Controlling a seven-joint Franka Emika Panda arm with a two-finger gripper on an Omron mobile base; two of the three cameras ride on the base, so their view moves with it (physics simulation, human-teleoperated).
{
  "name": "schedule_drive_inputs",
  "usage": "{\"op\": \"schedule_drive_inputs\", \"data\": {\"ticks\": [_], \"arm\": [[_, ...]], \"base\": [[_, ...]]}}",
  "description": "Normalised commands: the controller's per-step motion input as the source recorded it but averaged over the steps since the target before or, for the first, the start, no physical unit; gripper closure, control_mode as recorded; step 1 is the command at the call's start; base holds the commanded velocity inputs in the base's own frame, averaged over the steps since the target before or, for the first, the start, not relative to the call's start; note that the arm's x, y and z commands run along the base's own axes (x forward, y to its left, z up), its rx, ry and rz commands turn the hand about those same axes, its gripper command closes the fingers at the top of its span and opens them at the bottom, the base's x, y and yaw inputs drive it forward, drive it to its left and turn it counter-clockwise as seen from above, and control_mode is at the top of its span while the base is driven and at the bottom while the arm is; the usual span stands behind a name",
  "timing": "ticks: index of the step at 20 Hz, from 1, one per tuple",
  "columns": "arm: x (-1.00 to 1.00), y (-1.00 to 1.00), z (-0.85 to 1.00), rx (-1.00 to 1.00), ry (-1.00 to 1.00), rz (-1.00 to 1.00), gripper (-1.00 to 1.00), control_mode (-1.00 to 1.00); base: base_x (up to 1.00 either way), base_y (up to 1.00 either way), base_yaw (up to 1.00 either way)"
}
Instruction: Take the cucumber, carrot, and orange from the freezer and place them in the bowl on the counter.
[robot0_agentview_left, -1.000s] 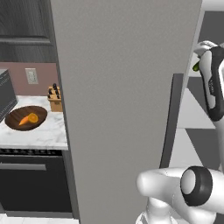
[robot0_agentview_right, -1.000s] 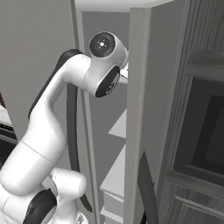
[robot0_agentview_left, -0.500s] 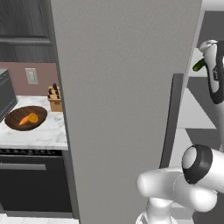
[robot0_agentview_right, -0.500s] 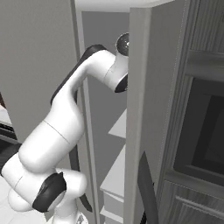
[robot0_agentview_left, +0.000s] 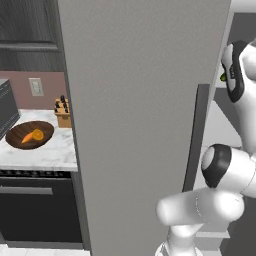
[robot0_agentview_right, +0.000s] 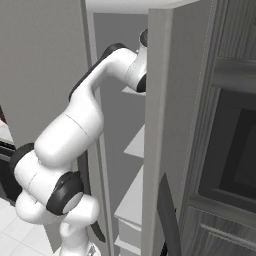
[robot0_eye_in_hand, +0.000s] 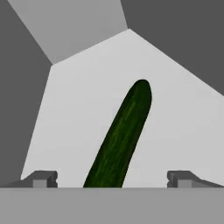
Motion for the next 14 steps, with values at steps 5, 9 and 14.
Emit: {"op": "schedule_drive_inputs", "data": {"ticks": [5,9,14], "arm": [[0.23,-0.02,-0.28,0.00,0.09,0.00,-1.00,-1.00],[0.36,0.00,-0.20,0.00,0.07,0.00,-1.00,-1.00],[0.36,0.00,-0.25,0.00,0.05,0.00,-1.00,-1.00]], "base": [[0.00,0.00,0.00],[0.00,0.00,0.00],[0.00,0.00,0.00]]}}
